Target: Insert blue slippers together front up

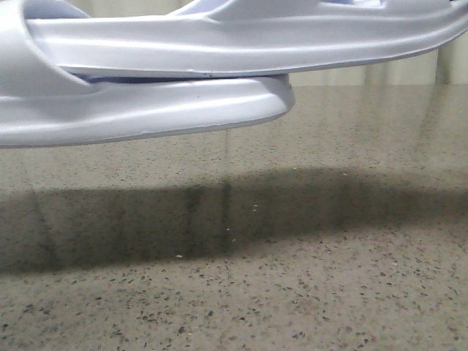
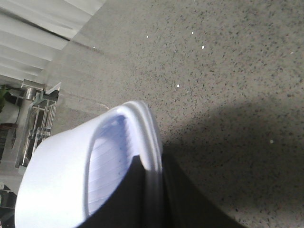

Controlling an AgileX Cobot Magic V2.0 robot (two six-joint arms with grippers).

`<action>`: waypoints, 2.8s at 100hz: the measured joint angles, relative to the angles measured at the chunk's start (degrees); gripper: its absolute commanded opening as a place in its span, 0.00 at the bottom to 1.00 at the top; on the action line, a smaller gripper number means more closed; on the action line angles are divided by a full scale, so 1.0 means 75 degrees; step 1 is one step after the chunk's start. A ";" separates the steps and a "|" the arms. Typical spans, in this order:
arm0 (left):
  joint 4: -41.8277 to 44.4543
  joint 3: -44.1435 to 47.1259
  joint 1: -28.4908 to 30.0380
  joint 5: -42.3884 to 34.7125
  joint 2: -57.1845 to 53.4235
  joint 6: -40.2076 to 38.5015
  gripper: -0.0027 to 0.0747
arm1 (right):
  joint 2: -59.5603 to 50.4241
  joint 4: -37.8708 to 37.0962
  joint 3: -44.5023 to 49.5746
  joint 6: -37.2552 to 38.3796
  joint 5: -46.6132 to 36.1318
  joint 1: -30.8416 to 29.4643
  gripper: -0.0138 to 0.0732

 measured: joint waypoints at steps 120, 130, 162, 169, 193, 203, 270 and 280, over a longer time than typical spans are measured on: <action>-0.2462 0.0049 -0.0063 0.0507 0.0000 0.0995 0.06 | 0.1479 0.1745 0.0000 -0.2551 0.0182 0.1144 0.04; -0.2588 0.0049 -0.0063 0.0460 -0.0010 0.1084 0.06 | 0.1681 0.1874 0.0000 -0.2815 0.0068 0.1379 0.04; -0.2655 0.0049 -0.0063 0.0468 -0.0010 0.1303 0.06 | 0.1771 0.2217 0.0000 -0.3835 -0.0486 0.1513 0.04; -0.2655 0.0049 -0.0063 0.0511 -0.0010 0.1356 0.06 | 0.1771 0.2228 0.0000 -0.4066 -0.0645 0.1532 0.04; -0.2655 0.0049 -0.0063 0.0754 -0.0010 0.1440 0.06 | 0.1771 0.2091 0.0000 -0.4338 -0.1265 0.1638 0.13; -0.2655 0.0049 -0.0063 0.0785 -0.0010 0.1440 0.06 | 0.1771 0.2091 0.0000 -0.4371 -0.1446 0.1654 0.30; -0.2655 0.0049 -0.0080 0.0913 -0.0010 0.1443 0.06 | -0.0716 0.2088 0.0000 -0.4571 -0.4246 0.1678 0.67; -0.2606 0.0049 -0.0080 0.0789 -0.0010 0.1443 0.06 | -0.1311 0.2135 0.0000 -0.4692 -0.4683 0.1678 0.67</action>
